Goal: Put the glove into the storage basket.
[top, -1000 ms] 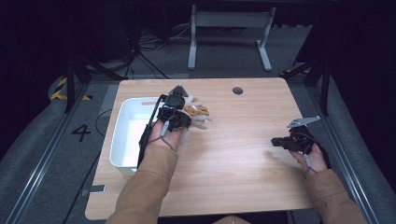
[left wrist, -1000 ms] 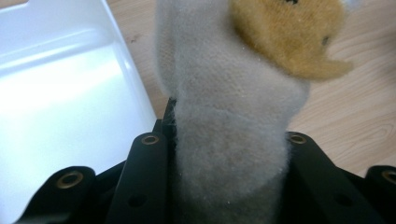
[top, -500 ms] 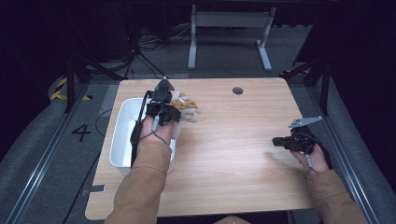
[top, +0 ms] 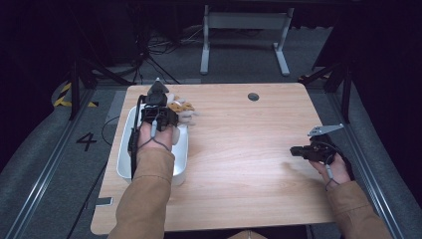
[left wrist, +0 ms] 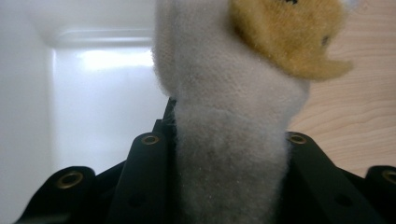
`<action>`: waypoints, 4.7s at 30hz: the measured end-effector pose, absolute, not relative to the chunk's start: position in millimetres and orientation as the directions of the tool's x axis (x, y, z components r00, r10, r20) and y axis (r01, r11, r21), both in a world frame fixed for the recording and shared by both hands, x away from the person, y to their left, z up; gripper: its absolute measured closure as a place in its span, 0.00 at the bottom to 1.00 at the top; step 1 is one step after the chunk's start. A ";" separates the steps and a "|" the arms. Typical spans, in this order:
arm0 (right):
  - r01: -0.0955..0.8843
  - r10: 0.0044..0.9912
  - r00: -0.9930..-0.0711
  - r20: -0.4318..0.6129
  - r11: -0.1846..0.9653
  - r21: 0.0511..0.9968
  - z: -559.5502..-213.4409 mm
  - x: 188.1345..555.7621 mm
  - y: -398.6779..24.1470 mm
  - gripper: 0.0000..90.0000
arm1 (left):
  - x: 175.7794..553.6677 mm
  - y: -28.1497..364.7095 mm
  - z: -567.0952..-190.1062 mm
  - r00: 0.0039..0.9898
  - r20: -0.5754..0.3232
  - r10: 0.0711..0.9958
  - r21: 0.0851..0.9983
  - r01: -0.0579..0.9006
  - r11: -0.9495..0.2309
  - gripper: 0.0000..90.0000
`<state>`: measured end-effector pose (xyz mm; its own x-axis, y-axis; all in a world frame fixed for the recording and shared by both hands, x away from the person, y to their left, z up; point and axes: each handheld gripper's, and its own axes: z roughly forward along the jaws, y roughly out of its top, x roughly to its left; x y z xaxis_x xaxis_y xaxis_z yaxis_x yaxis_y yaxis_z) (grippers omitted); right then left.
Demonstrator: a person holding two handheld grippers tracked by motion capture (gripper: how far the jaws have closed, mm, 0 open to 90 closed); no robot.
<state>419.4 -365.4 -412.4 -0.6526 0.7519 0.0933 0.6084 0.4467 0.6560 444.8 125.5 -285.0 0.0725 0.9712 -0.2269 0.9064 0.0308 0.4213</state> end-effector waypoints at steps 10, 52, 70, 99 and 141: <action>0.608 0.749 -0.655 0.101 0.443 0.659 -411.8 419.1 -364.1 0.93 | 441.6 146.6 -284.8 0.031 -0.251 0.967 0.438 0.895 0.085 0.75; 0.604 0.740 -0.666 0.092 0.462 0.650 -413.3 419.2 -361.1 0.92 | 447.4 176.2 -351.4 -0.088 -0.275 0.957 0.357 0.915 0.186 0.75; 0.605 0.738 -0.669 0.094 0.467 0.645 -415.3 420.5 -361.1 0.92 | 452.0 174.2 -385.0 -0.094 -0.268 0.959 0.310 0.934 0.178 0.74; 0.603 0.736 -0.671 0.090 0.471 0.644 -416.3 420.7 -361.3 0.90 | 461.4 183.1 -407.7 -0.106 -0.215 0.971 0.185 0.972 0.147 0.69; 0.610 0.745 -0.658 0.107 0.445 0.656 -416.3 422.0 -366.3 0.86 | 462.4 175.8 -395.4 0.012 -0.264 0.965 0.235 0.971 0.053 0.00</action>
<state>422.0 -366.3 -416.3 -0.6581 0.7454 0.1067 0.6101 0.4448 0.6557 462.4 175.8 -395.4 0.0117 0.9645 -0.2638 0.9706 0.0525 0.2351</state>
